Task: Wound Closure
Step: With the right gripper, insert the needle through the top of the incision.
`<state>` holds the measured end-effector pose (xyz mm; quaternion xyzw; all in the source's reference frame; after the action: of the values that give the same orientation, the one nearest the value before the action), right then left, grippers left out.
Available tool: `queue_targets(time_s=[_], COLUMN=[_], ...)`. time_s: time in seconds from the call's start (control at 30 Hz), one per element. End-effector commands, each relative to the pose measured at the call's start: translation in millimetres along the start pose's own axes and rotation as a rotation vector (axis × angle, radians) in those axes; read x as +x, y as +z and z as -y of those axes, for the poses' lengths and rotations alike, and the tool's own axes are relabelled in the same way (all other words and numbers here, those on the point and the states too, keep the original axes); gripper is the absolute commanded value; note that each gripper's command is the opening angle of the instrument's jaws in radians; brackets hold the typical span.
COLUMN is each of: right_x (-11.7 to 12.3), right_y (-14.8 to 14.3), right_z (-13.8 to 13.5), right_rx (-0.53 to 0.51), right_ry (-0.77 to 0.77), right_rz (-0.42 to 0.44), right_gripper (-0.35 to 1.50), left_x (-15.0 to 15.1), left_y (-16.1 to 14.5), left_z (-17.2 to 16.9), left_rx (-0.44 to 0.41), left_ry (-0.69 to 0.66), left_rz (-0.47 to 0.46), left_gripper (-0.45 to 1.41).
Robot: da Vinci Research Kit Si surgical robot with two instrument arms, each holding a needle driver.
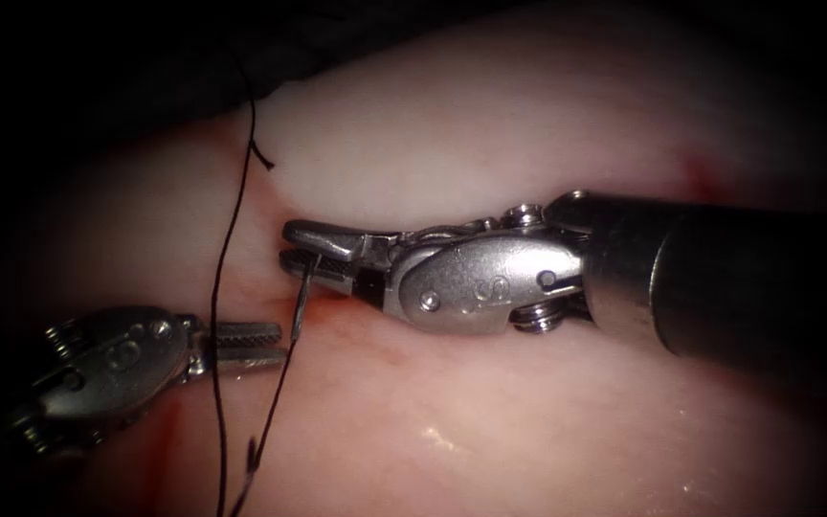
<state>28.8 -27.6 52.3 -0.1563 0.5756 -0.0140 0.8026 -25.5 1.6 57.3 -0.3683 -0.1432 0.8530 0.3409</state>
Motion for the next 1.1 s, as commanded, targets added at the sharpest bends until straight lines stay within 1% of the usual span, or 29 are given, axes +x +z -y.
queue_targets(time_s=[0.03, 0.13, 0.4, 0.67, 0.9, 1.1], right_x=[-0.3, -0.8, -1.2, -2.5, -3.5, -4.4], right_y=[1.4, 1.3, 0.7, 0.3, 0.2, -0.4], right_z=[-0.4, 0.1, 1.8, 2.3, 3.3, 4.0], right_rx=[0.003, 0.013, 0.071, 0.116, 0.16, 0.178], right_ry=[-0.003, 0.011, 0.02, 0.04, 0.057, 0.071], right_rz=[-0.001, 0.008, 0.05, 0.104, 0.147, 0.166], right_gripper=[-0.35, -0.35, -0.35, -0.35, -0.35, -0.35], left_x=[0.7, 0.7, 0.7, 0.7, 0.7, 0.8], left_y=[0.5, 0.5, 0.5, 0.5, 0.5, 0.5], left_z=[0.6, 0.6, 0.6, 0.6, 0.6, 0.6], left_rx=[0.002, 0.002, 0.001, 0.001, 0.001, 0.001], left_ry=[0.003, 0.003, 0.002, 0.003, 0.002, 0.002], left_rz=[-0.004, -0.004, -0.003, -0.003, -0.003, -0.003], left_gripper=[-0.21, -0.21, -0.23, -0.23, -0.25, -0.25])
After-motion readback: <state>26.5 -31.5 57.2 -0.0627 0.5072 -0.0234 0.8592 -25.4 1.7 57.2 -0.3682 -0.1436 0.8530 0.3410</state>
